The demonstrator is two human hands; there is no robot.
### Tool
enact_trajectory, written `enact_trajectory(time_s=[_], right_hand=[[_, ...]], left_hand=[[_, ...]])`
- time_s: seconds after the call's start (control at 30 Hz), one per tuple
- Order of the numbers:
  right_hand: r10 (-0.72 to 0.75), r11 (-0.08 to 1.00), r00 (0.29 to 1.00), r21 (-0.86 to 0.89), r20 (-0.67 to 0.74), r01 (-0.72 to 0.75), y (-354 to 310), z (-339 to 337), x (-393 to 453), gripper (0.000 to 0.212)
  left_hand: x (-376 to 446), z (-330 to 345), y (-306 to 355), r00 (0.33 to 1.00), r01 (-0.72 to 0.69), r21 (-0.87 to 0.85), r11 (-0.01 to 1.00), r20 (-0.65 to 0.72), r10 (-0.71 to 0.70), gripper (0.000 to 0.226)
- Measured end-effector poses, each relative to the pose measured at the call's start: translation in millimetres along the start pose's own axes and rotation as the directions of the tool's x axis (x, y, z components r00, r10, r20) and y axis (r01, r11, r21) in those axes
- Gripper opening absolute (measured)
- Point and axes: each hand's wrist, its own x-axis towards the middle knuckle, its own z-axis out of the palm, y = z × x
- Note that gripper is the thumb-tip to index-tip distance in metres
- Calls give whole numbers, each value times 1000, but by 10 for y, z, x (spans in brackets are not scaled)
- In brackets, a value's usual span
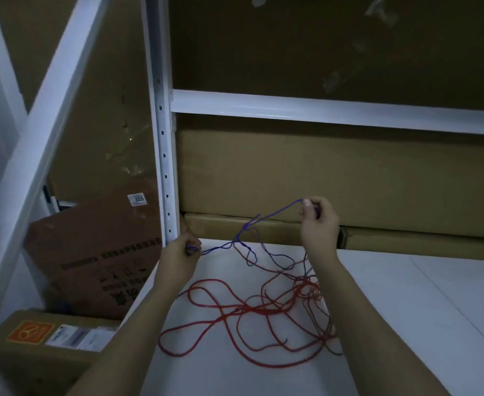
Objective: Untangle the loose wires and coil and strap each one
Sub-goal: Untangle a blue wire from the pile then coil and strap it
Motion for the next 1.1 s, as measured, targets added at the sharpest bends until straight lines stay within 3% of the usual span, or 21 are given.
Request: enact_trajectory(time_s=[0.1,0.23,0.3,0.4,0.5,0.6,0.67,0.77,0.83,0.93,1.0,1.1], right_hand=[[-75,997,992,-30,-103,72,-159,-203,36,15],[-107,984,987,-153,-120,88,-146,-462,-85,13],[-119,943,991,-318,-54,96,-53,-598,-174,12],[-121,791,986,-589,114,165,107,-795,-314,13],[105,663,941,-728,321,174,215,-922,-462,16],[231,623,885,-761,403,183,292,-979,-597,18],[220,659,889,-733,402,168,310,-984,-668,17],[191,736,909,-667,370,117,331,-981,-732,14],[188,759,908,-642,374,107,337,-976,-770,14],[180,773,892,-620,416,133,347,-964,-809,16],[164,778,889,-610,427,149,353,-964,-833,17],[142,791,893,-591,427,157,350,-966,-856,18]], left_hand=[[8,101,68,999,37,15,999,1,-37,6],[-40,153,148,999,38,35,999,-29,-37,23],[-79,137,147,996,36,15,999,-80,-34,25],[-121,160,100,992,47,-55,997,-113,-53,31],[-176,215,99,994,108,-142,984,9,-108,41],[-240,259,99,980,188,-176,966,100,-172,53],[-294,249,72,985,169,-73,983,27,-168,61],[-355,194,47,989,30,344,939,-145,21,55],[-342,199,111,989,-85,447,891,-68,129,40],[-301,350,304,967,-241,331,912,163,196,33],[-267,483,445,954,-222,234,947,255,160,35],[-197,670,526,932,-204,351,914,355,72,41]])
